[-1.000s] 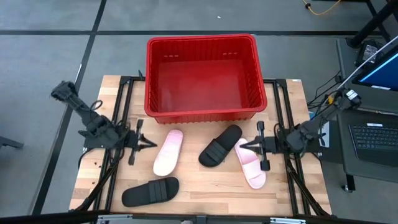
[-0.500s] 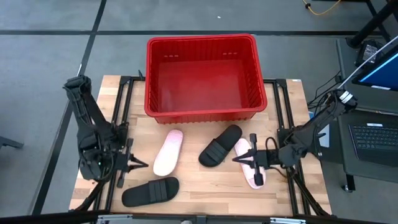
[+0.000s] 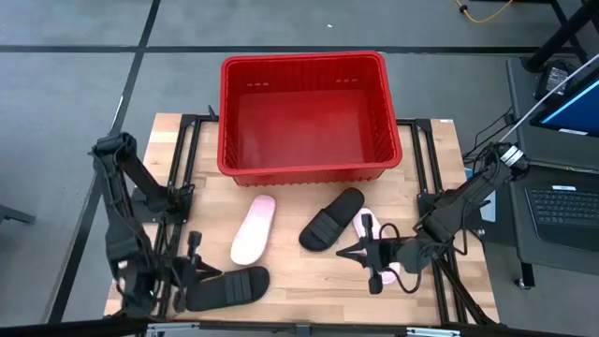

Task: Pick and place slides into bin
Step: Put the bottom black slide into the bin

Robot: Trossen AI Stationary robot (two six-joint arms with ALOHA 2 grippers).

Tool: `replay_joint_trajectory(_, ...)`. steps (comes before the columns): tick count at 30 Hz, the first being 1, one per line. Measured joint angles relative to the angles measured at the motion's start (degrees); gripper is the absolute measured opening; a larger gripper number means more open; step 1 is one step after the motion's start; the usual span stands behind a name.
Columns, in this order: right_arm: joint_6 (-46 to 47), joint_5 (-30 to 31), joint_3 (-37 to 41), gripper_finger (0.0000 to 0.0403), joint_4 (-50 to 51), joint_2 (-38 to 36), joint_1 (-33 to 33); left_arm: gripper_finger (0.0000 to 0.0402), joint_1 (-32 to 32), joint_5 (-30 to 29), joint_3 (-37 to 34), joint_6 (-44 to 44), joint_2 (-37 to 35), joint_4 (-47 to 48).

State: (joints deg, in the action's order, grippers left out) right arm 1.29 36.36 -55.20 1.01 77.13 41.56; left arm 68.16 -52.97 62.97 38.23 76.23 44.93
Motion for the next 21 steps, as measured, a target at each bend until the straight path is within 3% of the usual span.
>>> replay_joint_trajectory(8,6.1,0.0,0.0,0.0009,0.1,0.3,0.0,0.0001,-1.7,2.1,3.3,0.1,7.0,9.7)
replay_joint_trajectory(14,5.6,0.0,0.0,0.0009,0.1,0.3,0.0,0.0005,-3.6,2.1,3.4,-0.4,7.0,9.3)
replay_joint_trajectory(21,6.1,0.0,0.0,0.0009,0.1,0.3,0.0,0.0040,-3.8,2.1,3.4,-2.4,7.0,9.3)
